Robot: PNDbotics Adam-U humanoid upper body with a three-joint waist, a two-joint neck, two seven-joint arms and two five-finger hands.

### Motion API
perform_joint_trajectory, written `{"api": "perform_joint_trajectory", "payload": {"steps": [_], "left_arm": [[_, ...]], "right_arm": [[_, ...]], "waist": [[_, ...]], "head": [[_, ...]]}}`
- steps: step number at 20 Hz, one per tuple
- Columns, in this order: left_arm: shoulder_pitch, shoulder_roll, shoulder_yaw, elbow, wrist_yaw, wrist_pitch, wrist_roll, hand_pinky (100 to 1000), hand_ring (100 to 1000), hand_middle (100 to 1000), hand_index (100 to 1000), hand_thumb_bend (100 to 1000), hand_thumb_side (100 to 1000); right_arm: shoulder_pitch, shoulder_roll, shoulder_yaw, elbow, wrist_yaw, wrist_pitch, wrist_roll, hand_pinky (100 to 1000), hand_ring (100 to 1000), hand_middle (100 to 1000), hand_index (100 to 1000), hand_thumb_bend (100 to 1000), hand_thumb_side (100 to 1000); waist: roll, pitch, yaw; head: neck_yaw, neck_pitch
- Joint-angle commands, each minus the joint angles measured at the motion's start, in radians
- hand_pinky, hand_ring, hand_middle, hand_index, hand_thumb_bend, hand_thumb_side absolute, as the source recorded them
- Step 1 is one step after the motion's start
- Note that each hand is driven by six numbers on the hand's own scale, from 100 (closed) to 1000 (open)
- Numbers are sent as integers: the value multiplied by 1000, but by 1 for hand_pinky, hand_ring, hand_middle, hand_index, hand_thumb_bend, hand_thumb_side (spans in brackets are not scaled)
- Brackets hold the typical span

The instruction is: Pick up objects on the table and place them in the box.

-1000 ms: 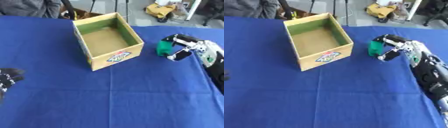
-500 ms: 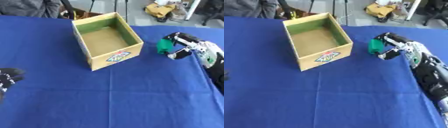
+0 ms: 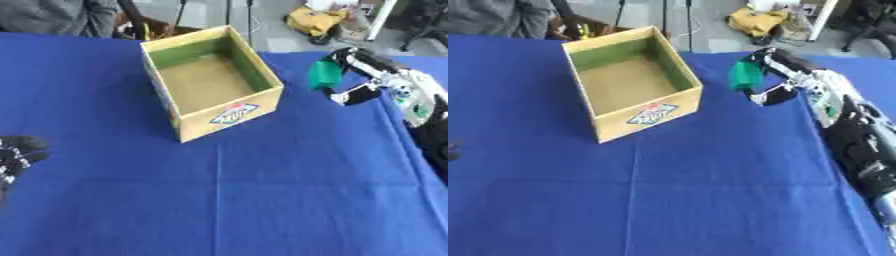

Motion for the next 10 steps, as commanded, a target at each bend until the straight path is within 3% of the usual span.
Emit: {"api": "perform_joint_trajectory", "payload": {"steps": [1, 10], "left_arm": [[-7, 9, 5, -16, 3, 0, 3, 832, 789, 595, 670, 419, 1000], [-8, -1, -6, -15, 6, 2, -7, 832, 789, 594, 670, 422, 1000]], "right_arm": [[-46, -28, 5, -65, -34, -4, 12, 609, 617, 222, 317, 110, 100], [-161, 76, 45, -52, -37, -1, 86, 614, 621, 227, 327, 100, 100]], "waist": [[4, -27, 0], [1, -45, 34]], "head": [[-1, -2], [-16, -9]]}}
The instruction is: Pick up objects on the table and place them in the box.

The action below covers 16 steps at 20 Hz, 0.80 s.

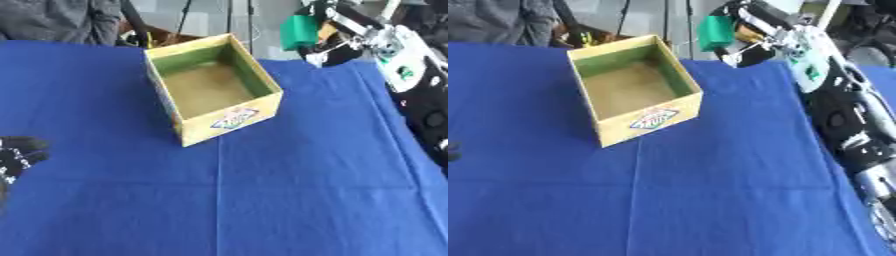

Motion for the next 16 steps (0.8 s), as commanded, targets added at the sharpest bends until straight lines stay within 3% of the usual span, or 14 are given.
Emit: {"api": "perform_joint_trajectory", "payload": {"steps": [1, 9, 16], "left_arm": [[-11, 2, -7, -15, 6, 1, -6, 832, 789, 594, 670, 423, 1000], [-32, -8, -17, -19, 10, 3, -16, 831, 788, 593, 670, 423, 1000], [-39, -15, -23, -20, 12, 6, -21, 831, 788, 593, 669, 426, 1000]], "right_arm": [[-36, 16, 6, 14, 14, -3, 21, 615, 623, 228, 329, 100, 100], [-35, 84, 13, 110, 89, -7, 33, 625, 638, 239, 344, 100, 100], [-32, 128, 27, 132, 179, -25, 28, 685, 717, 336, 470, 100, 152]], "waist": [[2, -23, 14], [1, -12, 86], [-1, -7, 100]], "head": [[-10, -10], [-29, -21], [-42, -24]]}}
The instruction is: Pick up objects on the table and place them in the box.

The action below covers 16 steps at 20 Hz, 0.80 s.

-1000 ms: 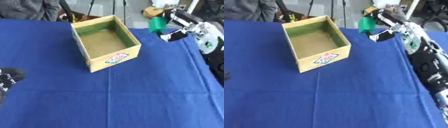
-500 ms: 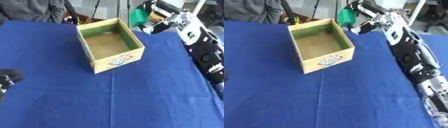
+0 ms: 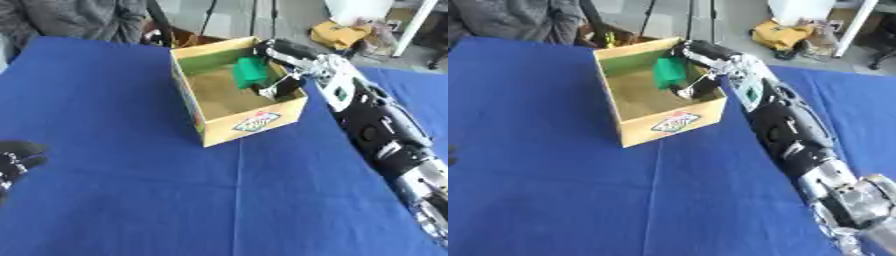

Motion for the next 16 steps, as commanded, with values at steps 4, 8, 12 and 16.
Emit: {"api": "perform_joint_trajectory", "payload": {"steps": [4, 8, 12, 16], "left_arm": [[-13, 1, -4, -20, 3, 0, -5, 831, 787, 592, 669, 429, 1000], [-14, 1, -4, -20, 3, 1, -4, 831, 787, 592, 669, 430, 1000], [-15, -1, -5, -21, 3, 1, -5, 831, 786, 591, 668, 432, 1000], [-15, -1, -5, -20, 2, 1, -5, 831, 786, 590, 668, 432, 1000]], "right_arm": [[-16, 11, 12, -7, 69, -16, 6, 721, 760, 468, 631, 100, 354], [-11, 26, 21, -11, 82, -32, 20, 746, 790, 610, 709, 100, 449], [-10, 36, 24, -10, 90, -37, 30, 753, 802, 651, 718, 100, 497], [-6, 43, 24, 9, 102, -28, 47, 763, 815, 693, 745, 100, 560]], "waist": [[2, -16, 3], [0, -15, 0], [0, -15, -1], [0, -14, -1]], "head": [[-6, -15], [-6, -18], [-7, -19], [-7, -19]]}}
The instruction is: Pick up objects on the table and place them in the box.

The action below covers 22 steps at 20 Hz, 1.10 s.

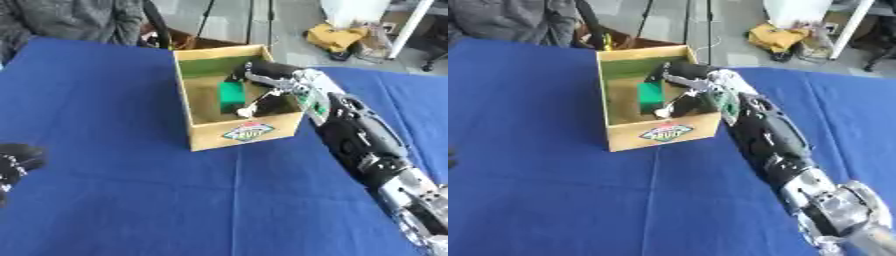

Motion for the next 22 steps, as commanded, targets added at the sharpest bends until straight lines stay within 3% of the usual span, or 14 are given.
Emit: {"api": "perform_joint_trajectory", "payload": {"steps": [1, 5, 7, 11, 13, 15, 17, 19, 22], "left_arm": [[-13, 7, 1, -20, 2, -1, -2, 830, 786, 590, 668, 433, 1000], [-12, 7, 1, -20, 2, -1, -2, 830, 785, 589, 668, 434, 1000], [-12, 7, 1, -20, 2, -1, -2, 830, 785, 589, 668, 435, 1000], [-11, 7, 2, -20, 3, -1, -2, 831, 785, 589, 668, 435, 1000], [-11, 7, 2, -20, 2, -1, -1, 830, 785, 588, 668, 437, 1000], [-8, 7, 4, -20, 2, -1, 0, 830, 785, 588, 668, 436, 1000], [-4, 8, 7, -19, 2, -2, 3, 830, 784, 588, 668, 438, 1000], [3, 9, 11, -19, 2, -2, 7, 830, 784, 588, 668, 438, 1000], [19, 14, 21, -16, 2, -4, 15, 830, 784, 588, 668, 438, 1000]], "right_arm": [[-14, -10, -1, 5, 16, 5, 15, 770, 824, 727, 771, 100, 585], [-13, -7, -4, 19, 21, 9, 43, 827, 907, 919, 927, 112, 720], [-14, -9, -7, 13, 14, 8, 47, 869, 955, 992, 985, 188, 776], [-14, -15, -8, -8, 3, 13, 38, 901, 990, 1000, 1000, 361, 862], [-14, -19, -8, -21, 3, 16, 30, 898, 987, 1000, 1000, 336, 864], [-14, -26, -12, -54, -8, 16, 8, 892, 981, 1000, 1000, 338, 777], [-21, -38, -27, -99, -26, 8, -22, 871, 958, 1000, 1000, 246, 599], [-22, -45, -57, -146, -48, 7, -51, 853, 939, 949, 975, 155, 501], [-1, -54, -119, -222, -93, 21, -98, 816, 902, 873, 931, 100, 433]], "waist": [[6, -15, 0], [5, -14, -2], [5, -14, -4], [5, -15, -9], [5, -15, -12], [5, -16, -20], [6, -19, -35], [9, -22, -56], [15, -31, -107]], "head": [[-2, -13], [-1, -14], [-1, -15], [0, -17], [0, -17], [3, -17], [11, -16], [23, -14], [54, -9]]}}
